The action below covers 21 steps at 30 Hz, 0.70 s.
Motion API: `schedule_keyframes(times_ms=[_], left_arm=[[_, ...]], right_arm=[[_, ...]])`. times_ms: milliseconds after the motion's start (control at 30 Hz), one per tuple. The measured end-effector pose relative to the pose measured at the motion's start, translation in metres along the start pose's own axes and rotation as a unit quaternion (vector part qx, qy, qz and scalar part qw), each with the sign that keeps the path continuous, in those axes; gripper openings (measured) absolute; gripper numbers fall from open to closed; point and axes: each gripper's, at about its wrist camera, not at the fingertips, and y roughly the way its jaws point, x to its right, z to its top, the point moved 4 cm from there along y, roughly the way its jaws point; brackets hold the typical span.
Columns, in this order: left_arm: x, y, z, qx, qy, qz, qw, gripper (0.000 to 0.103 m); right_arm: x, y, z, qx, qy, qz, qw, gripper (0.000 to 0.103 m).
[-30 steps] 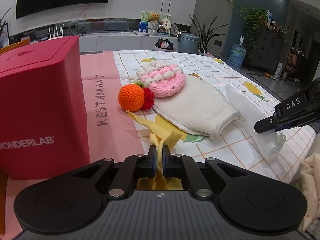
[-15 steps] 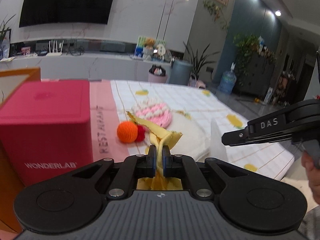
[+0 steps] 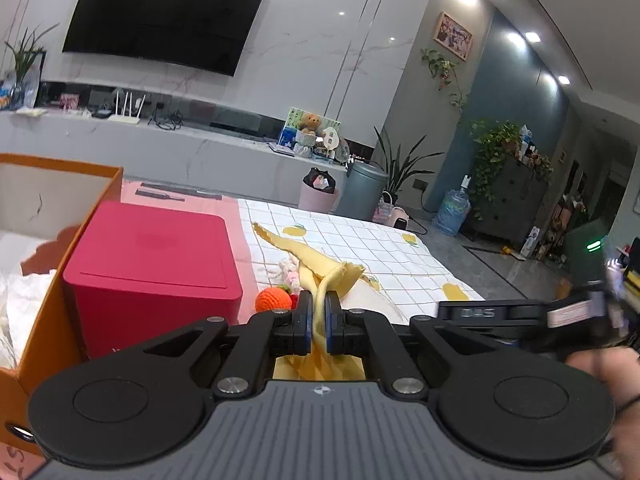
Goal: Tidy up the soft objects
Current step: 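Lift the yellow cloth and white mesh cloth with both tools toward the orange box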
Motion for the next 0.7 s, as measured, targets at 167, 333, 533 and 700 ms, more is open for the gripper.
schedule_keyframes(times_ms=[167,333,533,700], left_arm=[[-0.002,0.003,-0.004,-0.006,0.002,-0.013,0.9999,0.007],[-0.009,0.007,-0.009,-0.018,-0.010,-0.013,0.9997,0.007],[-0.011,0.007,-0.012,-0.026,-0.019,-0.025,0.9992,0.007],[-0.009,0.007,-0.013,-0.027,-0.014,-0.028,0.9991,0.007]], right_arm=[[0.025,0.034,-0.002,-0.049,0.133,-0.016,0.990,0.100],[0.019,0.049,-0.007,-0.079,0.127,-0.010,0.989,0.101],[0.003,0.058,-0.014,-0.076,0.017,-0.084,0.993,0.101],[-0.002,0.060,-0.023,-0.071,-0.039,-0.110,0.991,0.098]])
